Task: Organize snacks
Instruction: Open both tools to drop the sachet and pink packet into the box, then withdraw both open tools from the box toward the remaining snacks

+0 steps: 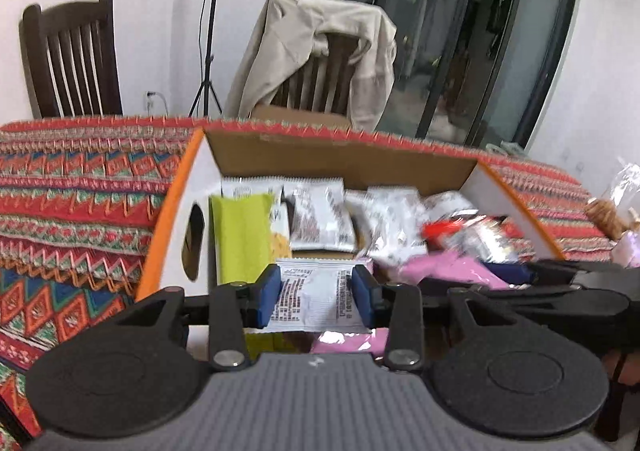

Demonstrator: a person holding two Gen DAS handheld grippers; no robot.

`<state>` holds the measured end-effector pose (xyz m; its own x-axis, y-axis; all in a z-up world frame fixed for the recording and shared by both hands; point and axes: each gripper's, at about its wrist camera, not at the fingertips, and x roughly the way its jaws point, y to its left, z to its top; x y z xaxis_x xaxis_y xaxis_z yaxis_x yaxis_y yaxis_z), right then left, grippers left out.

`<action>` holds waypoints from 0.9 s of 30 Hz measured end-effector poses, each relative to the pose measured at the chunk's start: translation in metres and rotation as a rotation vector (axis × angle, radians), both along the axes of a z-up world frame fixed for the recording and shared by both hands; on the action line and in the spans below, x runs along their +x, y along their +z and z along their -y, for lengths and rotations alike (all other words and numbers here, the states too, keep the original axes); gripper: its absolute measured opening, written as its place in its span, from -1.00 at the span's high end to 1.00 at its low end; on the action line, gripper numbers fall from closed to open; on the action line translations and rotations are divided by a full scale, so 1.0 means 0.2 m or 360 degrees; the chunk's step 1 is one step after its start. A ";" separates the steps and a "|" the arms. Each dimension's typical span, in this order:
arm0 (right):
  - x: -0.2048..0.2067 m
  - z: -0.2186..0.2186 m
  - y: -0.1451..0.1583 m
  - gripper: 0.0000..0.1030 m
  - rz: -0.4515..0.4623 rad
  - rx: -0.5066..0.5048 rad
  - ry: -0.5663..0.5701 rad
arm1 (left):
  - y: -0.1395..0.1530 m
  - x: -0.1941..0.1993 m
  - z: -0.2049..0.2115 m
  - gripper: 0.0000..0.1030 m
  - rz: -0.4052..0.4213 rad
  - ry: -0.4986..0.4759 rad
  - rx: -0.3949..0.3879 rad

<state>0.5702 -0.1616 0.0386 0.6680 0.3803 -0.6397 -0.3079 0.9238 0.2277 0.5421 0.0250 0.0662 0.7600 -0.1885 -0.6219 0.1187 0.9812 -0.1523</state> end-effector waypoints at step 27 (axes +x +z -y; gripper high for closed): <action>-0.72 0.36 0.66 -0.80 0.0551 0.0004 -0.0056 | 0.55 -0.84 0.03 -0.58 0.0464 -0.0004 0.0183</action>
<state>0.4264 -0.2335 0.1712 0.8579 0.3544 -0.3720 -0.3351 0.9348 0.1178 0.3744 0.0198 0.1759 0.9092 -0.1320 -0.3950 0.1438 0.9896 0.0003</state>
